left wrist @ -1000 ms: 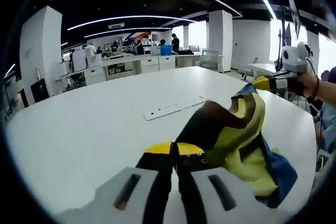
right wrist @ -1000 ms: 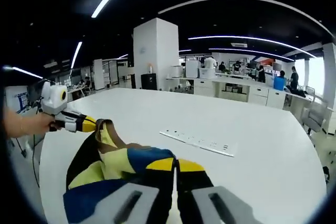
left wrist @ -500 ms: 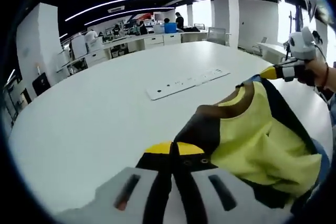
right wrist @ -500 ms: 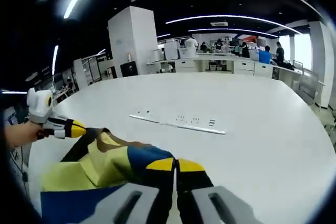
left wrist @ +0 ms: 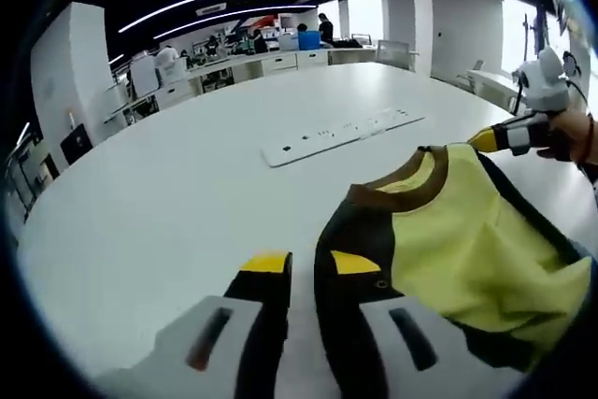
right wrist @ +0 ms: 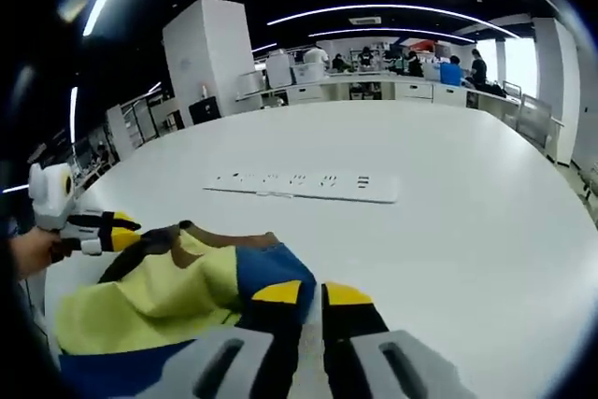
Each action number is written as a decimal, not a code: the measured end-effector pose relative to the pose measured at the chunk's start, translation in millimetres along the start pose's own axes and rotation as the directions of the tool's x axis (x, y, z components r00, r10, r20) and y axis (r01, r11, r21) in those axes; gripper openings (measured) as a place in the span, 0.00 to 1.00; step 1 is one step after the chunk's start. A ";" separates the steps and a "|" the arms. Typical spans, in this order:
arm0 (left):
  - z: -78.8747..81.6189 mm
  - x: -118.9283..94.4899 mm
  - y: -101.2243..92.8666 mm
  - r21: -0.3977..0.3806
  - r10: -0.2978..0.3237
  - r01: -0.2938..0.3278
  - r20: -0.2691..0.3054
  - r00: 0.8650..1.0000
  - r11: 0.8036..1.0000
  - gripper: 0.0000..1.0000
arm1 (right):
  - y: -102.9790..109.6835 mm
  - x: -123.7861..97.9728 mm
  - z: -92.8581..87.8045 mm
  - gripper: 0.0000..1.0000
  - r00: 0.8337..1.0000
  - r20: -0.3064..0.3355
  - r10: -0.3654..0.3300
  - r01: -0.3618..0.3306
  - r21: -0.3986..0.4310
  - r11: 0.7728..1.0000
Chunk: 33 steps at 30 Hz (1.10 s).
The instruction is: Fold the garment on the visible template until the final outline fits inside the template.
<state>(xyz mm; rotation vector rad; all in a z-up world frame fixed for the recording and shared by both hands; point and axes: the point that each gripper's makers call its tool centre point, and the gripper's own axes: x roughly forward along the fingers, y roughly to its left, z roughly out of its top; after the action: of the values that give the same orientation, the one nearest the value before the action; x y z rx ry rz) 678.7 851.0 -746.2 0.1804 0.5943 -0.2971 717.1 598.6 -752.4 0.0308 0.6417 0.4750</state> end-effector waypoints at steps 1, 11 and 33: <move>1.6 -2.2 1.0 -0.001 0.002 -0.002 0.008 1.000 1.000 0.25 | 1.1 -1.2 0.1 0.16 1.000 -0.002 -0.001 0.001 0.006 1.000; 17.6 -36.6 -14.2 0.008 -0.055 0.054 0.088 0.995 0.998 0.59 | 26.0 -33.2 19.7 0.60 0.996 0.050 0.068 -0.070 0.024 0.997; -16.1 -118.7 -74.2 0.091 -0.185 0.177 0.092 0.978 0.980 0.76 | 138.2 -143.6 -28.9 0.85 0.928 -0.021 0.373 -0.373 -0.086 0.924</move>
<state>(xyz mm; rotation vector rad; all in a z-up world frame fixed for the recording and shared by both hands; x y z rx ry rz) 552.6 811.5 -697.2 0.1903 0.5003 -0.5052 542.4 656.1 -670.1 0.0692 0.6200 0.8731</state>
